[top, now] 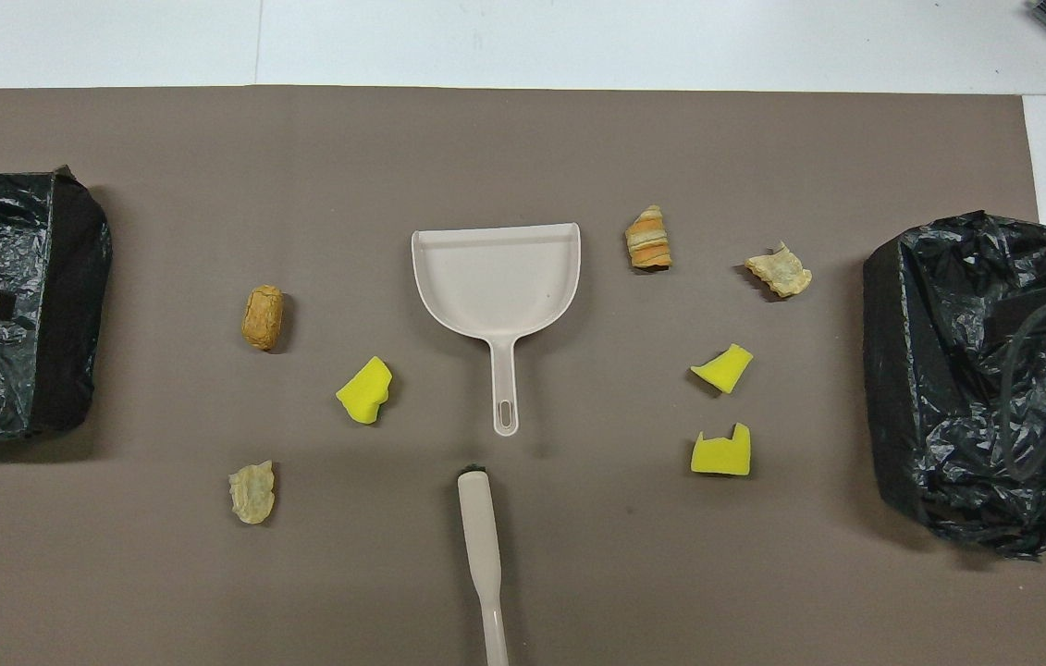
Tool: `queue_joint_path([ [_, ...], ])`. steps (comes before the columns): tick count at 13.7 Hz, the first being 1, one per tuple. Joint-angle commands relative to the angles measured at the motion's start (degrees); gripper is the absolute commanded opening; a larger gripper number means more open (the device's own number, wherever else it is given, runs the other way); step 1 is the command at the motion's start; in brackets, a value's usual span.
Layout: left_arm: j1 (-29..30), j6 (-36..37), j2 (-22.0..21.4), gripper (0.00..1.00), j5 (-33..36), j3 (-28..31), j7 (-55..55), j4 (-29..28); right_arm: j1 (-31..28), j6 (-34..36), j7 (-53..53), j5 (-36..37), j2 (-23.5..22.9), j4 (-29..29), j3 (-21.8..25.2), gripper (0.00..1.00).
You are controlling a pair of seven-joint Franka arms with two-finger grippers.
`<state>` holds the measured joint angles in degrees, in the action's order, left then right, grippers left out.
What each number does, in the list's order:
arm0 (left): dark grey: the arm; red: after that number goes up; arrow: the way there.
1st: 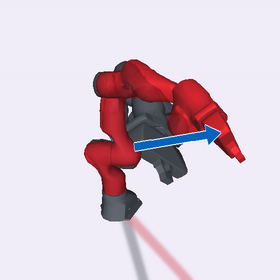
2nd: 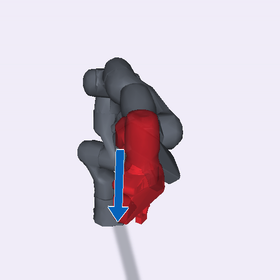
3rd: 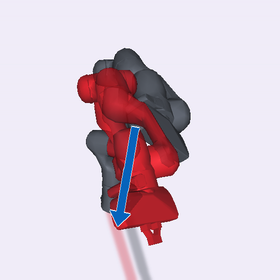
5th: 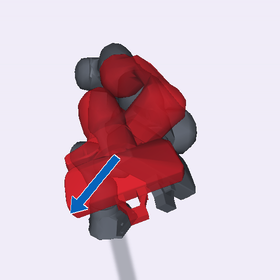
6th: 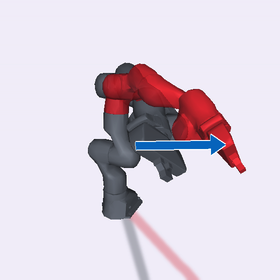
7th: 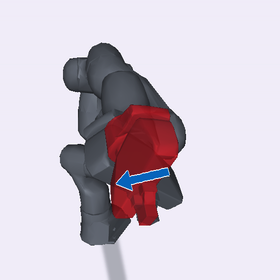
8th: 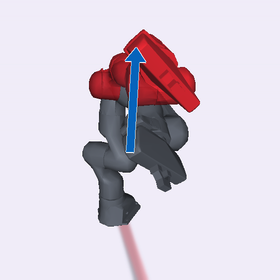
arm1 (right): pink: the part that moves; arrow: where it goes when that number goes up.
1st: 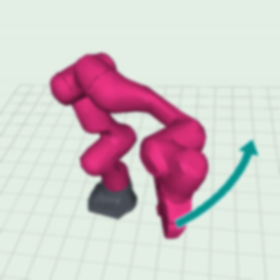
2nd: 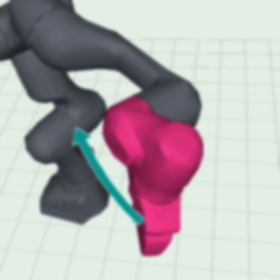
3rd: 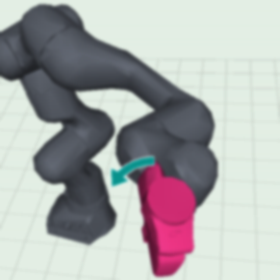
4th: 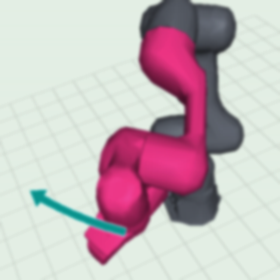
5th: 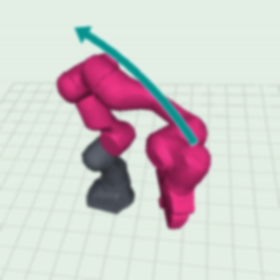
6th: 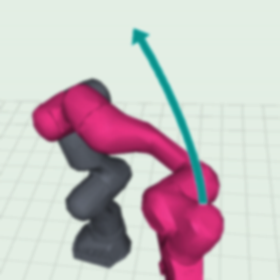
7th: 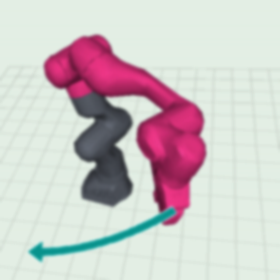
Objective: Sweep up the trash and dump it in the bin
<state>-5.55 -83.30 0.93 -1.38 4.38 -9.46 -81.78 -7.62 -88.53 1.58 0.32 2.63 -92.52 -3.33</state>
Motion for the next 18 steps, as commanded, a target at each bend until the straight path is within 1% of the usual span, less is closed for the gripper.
queue_joint_path([
  [1, 0.10, -0.37, -0.58, 1.00, -0.02, 0.02, -0.38, -0.57, 0.15, 0.55, -1.40, -0.32, 0.27, -0.38, -0.10, 1.00],
  [8, 0.10, -0.28, -0.67, 1.00, -0.02, -0.07, -0.21, -0.49, 0.32, 1.60, -0.27, 0.02, 0.01, -0.65, -0.53, 1.00],
  [9, 0.10, -0.11, -0.67, 1.00, -0.02, -0.07, -0.21, -0.57, 2.41, 1.17, 0.26, 0.20, 0.09, -1.26, -0.97, 1.00],
  [11, -0.34, 0.42, -1.10, 1.00, -0.11, -0.25, 0.23, -0.92, 3.66, 0.55, 0.09, -0.76, -0.26, -1.09, -1.15, 1.00],
  [13, -0.77, -0.10, -3.29, 1.00, -0.55, -1.56, 0.76, -4.42, 5.93, 0.20, -0.52, -2.68, -1.66, -0.91, -1.24, 1.00],
  [14, -1.04, -0.45, -4.96, 1.00, -0.55, -2.35, 2.94, -7.31, 7.17, -1.02, -2.96, -4.18, -2.88, -0.91, -1.24, 1.00],
  [15, -2.26, -0.89, -6.72, 1.00, -0.55, -3.66, 5.48, -10.47, 8.14, -2.25, -5.51, -4.71, -4.03, -0.82, -1.32, 1.00],
  [16, -3.14, -1.77, -8.47, 1.00, -0.55, -4.46, 7.07, -13.64, 10.32, -3.05, -7.71, -5.50, -6.04, -0.74, -1.33, 1.00],
  [18, -7.17, -4.66, -12.86, 1.00, -0.64, -5.43, 9.36, -21.80, 13.06, -6.82, -12.28, -6.91, -9.38, -0.12, -1.32, 1.00],
])
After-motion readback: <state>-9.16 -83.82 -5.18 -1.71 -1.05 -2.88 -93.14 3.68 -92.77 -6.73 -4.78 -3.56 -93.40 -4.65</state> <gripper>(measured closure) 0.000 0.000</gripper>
